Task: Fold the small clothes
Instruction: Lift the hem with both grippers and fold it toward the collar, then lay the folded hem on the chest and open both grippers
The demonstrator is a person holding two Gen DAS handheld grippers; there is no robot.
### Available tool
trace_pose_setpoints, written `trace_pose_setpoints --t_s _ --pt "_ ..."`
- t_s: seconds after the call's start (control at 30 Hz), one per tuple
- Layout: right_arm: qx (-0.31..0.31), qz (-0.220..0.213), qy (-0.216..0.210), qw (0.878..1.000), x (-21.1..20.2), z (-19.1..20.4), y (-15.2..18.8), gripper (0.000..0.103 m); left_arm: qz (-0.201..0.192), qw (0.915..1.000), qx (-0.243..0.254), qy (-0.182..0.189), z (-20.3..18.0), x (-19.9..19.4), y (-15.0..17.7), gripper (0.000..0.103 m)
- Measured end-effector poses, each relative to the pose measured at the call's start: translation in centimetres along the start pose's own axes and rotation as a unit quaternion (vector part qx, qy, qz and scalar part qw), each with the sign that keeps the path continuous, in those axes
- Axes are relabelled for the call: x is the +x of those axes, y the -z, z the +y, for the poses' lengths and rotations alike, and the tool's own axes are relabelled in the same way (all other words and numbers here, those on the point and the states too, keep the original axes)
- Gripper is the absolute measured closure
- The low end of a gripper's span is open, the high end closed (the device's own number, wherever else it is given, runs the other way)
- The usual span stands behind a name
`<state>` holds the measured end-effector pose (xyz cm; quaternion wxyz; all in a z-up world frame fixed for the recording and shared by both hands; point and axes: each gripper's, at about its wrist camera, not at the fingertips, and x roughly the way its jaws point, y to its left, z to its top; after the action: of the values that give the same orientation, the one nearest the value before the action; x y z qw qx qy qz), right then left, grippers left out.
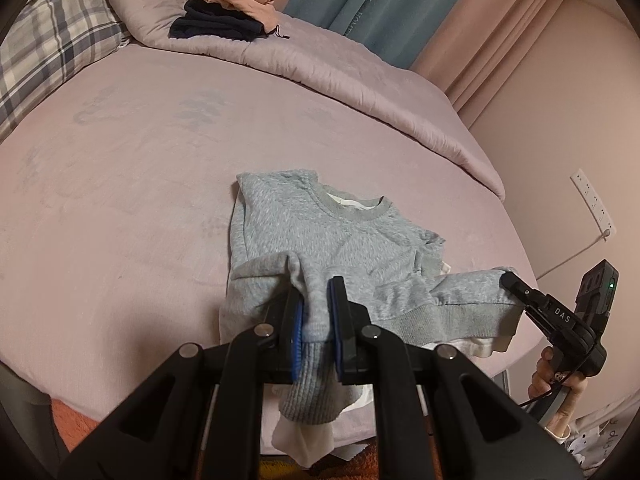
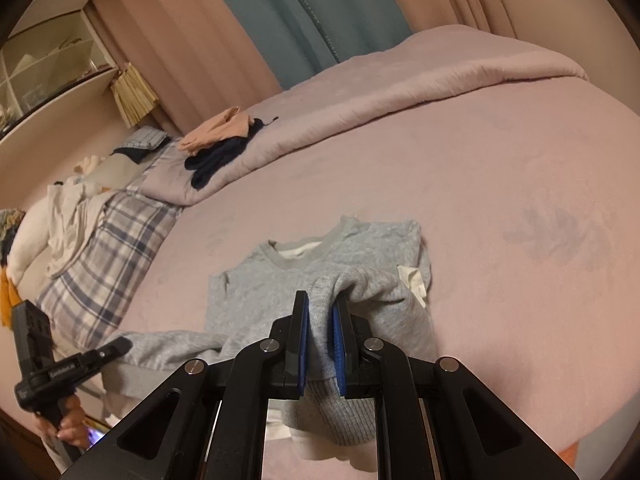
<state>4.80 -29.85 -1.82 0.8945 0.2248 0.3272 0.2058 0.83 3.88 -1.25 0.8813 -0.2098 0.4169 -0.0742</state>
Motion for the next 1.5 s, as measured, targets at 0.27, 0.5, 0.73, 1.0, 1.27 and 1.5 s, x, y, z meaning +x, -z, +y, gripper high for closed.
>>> trace_pose_setpoints --t_s 0.27,0.5,0.73,1.0,1.27,1.5 --pt "0.008 0.008 0.012 1.000 1.7 -0.3 -0.8 0.090 0.009 0.9994 0.008 -0.032 0.3 2.5 -1.0 0.091" --pt "0.015 0.027 0.040 0.999 4.1 -1.1 -1.3 0.090 0.023 0.9964 0.016 -0.080 1.0 5.5 -1.3 0.091" --pt "0.016 0.045 0.072 0.996 6.4 -2.2 -1.5 0.090 0.041 0.9933 0.009 -0.107 2.1 8.6 -2.0 0.091" --pt "0.034 0.077 0.094 0.992 9.3 -4.2 -1.6 0.090 0.068 0.9901 0.001 -0.123 3.6 11.6 -2.4 0.091" --pt "0.036 0.099 0.100 0.989 10.8 -5.3 -1.5 0.091 0.092 0.9863 0.006 -0.137 4.5 14.2 -2.4 0.090" --pt "0.041 0.102 0.097 0.989 11.1 -5.8 -1.6 0.091 0.092 0.9872 -0.001 -0.130 4.9 14.1 -2.4 0.083"
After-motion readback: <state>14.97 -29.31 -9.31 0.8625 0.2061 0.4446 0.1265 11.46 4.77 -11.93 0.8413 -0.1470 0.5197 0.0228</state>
